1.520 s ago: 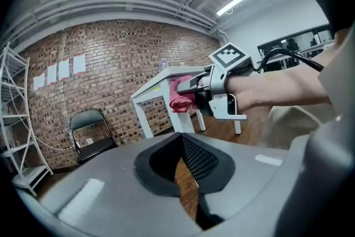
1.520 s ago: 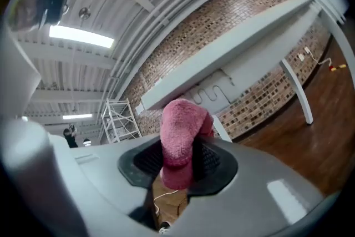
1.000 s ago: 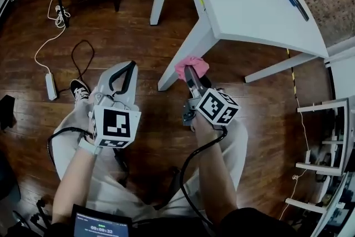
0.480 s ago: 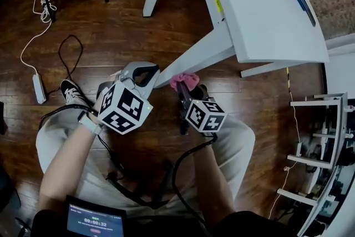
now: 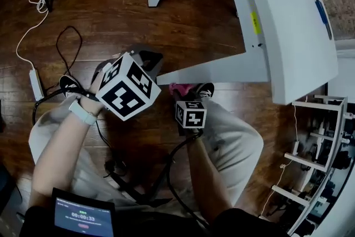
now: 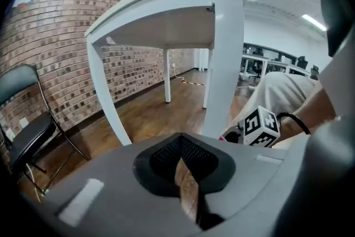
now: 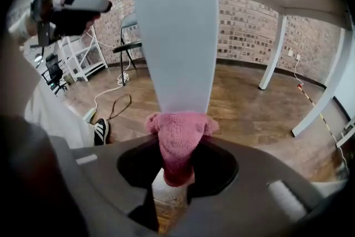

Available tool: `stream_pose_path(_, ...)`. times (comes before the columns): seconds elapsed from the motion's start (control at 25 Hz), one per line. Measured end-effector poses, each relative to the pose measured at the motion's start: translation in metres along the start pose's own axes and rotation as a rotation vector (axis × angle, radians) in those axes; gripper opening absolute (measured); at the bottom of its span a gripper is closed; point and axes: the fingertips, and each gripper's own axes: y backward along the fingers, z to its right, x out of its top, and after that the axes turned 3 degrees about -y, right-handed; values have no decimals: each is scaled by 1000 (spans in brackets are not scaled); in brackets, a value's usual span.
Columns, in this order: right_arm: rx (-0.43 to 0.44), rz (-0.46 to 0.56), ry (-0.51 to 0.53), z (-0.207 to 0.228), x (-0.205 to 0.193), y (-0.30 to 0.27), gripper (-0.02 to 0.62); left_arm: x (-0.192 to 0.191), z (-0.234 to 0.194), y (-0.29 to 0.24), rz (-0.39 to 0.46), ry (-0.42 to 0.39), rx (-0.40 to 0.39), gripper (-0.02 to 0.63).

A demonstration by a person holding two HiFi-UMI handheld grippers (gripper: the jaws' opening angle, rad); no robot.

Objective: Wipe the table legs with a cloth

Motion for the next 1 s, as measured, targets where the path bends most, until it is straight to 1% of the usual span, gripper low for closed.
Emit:
stream_pose_path(0.08,-14,-43,6,2,-18,-24,107,-6,0,-6,-26,-33,-23,2)
stream_pose_path(0.24,-33,-103,41,12,-55,-75,109,-16,-10,-9,-55,-15,-36,2)
stream_pose_path(0.4,-62,-195,74,20,-98,-121,109,-36,-16,-5,-114,-15,-29,2)
stream_pose_path(0.52,-76,-235,106,30,-113,-154,109,-50,-21,-6,-143,-30,-32,2)
stream_pose_path(0.72,-45,-323,134,33,-140,-191,107,-82,-25,-5,-243,-53,-40,2)
stream_pose_path(0.8,-20,-330,133,39,-153,-203,108,-82,-20,-7,-255,-50,-48,2)
stream_pose_path(0.84,-22,-321,134,46,-158,-209,108,-83,-16,-8,-259,-49,-51,2)
stream_pose_path(0.92,-40,-303,125,52,-164,-217,109,-88,-9,-6,-270,-59,-42,2)
stream_pose_path(1.0,-68,-306,99,51,-170,-223,109,-94,-8,2,-284,-73,-14,2)
